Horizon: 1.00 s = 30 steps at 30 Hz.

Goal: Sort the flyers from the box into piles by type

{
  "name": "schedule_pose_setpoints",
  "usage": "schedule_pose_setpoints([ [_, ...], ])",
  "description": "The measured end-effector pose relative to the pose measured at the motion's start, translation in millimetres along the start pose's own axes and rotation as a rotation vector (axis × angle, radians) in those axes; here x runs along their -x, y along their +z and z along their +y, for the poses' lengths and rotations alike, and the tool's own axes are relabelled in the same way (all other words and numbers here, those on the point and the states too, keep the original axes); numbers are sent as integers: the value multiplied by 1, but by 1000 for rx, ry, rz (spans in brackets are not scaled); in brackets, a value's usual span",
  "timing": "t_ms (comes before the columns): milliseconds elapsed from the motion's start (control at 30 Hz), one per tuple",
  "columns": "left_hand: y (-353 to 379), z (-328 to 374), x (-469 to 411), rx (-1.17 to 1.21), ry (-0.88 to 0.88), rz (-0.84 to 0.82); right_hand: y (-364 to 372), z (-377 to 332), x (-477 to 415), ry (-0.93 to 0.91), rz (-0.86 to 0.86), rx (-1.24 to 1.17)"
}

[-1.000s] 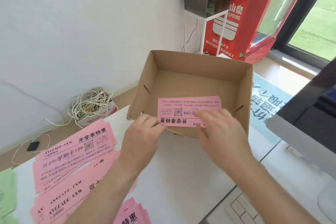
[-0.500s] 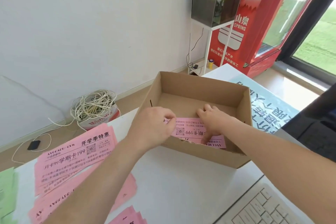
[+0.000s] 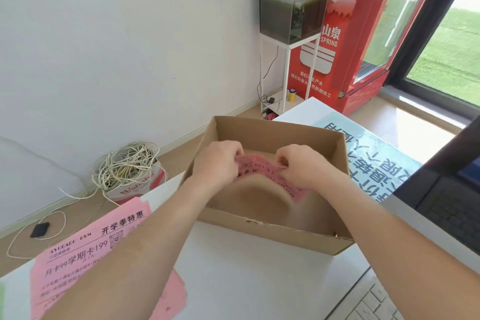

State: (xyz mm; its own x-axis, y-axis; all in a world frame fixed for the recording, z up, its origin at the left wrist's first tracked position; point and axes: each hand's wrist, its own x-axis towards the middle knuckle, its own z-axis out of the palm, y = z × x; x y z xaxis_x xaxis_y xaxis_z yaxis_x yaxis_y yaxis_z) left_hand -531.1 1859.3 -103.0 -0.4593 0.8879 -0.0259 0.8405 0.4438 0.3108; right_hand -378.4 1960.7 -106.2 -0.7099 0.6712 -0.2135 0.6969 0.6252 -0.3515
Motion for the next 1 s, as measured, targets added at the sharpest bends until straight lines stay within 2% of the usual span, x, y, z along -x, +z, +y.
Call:
schedule_pose_setpoints([
  [67, -31, 1, 14, 284, 72, 191, -19, -13, 19, -45, 90, -141],
  [133, -58, 2, 38, 426, 178, 443, -33, -33, 46, -107, 209, -318],
  [200, -77, 2, 74, 635, 104, 621, -38, -54, 76, -112, 318, -655],
  [233, -83, 1, 95, 774, 5, 602, -36, -63, 91, -104, 343, -857],
  [300, -82, -3, 135, 990, -173, 385, -21, -83, 117, -74, 317, -1162],
  [367, -65, -6, 172, 1111, -253, 141, 4, -99, 137, -33, 251, -1308],
  [400, -57, -8, 188, 1090, -285, 94, 16, -106, 146, -22, 232, -1332],
  [467, -43, -18, 212, 933, -361, 97, 41, -110, 162, -10, 253, -1236],
  [567, -34, -46, 238, 559, -357, 77, 72, -86, 169, -23, 418, -568],
  [600, -33, -54, 245, 461, -340, 37, 79, -75, 167, -27, 421, -379],
  [667, -32, -66, 255, 292, -319, -58, 92, -57, 157, -48, 369, -157],
  [767, -26, -73, 255, 41, -251, -184, 98, -45, 139, -56, 369, -69],
  [867, -10, -72, 242, -30, -167, -248, 95, -39, 127, -54, 374, -118],
  [1000, 17, -60, 213, -79, -41, -255, 89, -33, 129, -120, 256, -221],
])
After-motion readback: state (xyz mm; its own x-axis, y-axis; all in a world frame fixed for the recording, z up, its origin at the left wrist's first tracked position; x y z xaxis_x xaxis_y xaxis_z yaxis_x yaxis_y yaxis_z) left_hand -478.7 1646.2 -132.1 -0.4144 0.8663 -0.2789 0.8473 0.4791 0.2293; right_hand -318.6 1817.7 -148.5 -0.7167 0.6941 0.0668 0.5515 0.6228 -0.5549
